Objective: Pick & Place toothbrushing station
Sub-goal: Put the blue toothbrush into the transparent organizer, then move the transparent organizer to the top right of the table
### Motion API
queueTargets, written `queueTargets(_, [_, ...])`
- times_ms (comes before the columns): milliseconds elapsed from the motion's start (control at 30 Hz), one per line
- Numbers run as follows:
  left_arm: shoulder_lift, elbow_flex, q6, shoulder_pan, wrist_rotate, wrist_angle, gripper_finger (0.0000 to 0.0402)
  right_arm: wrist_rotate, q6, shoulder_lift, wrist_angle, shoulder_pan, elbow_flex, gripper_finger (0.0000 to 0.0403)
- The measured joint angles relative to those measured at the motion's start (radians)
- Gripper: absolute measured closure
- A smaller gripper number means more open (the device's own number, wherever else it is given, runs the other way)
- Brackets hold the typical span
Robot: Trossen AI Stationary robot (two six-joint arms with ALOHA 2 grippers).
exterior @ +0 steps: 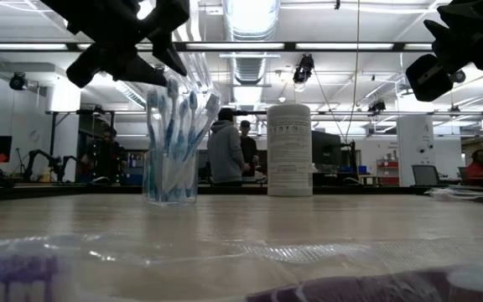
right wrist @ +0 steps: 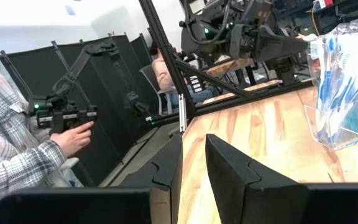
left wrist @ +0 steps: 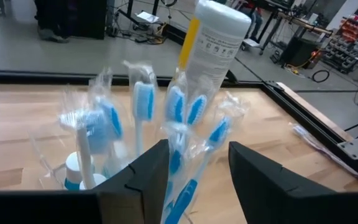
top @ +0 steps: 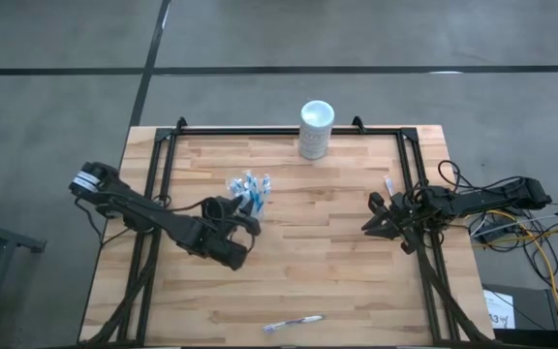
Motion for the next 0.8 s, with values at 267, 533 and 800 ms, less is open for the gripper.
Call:
queueTargets(267, [-0.086,0.001,0.071,0.000,0.018,-0.002,0.0231,0.000,0.000,0.000,0.000,0.000,0.000,0.0335])
queueTargets(533, [-0.157,-0.004,0.096,0.000,0.052,-0.002,0.0231,0.000,0.000,0.000,0.000,0.000,0.000,0.0335])
queueTargets(800, [-0.211,0.014,0.180,-0.002,0.054,-0.003,0.0231,0.000,0.000,0.000,0.000,0.000,0.000,0.0335])
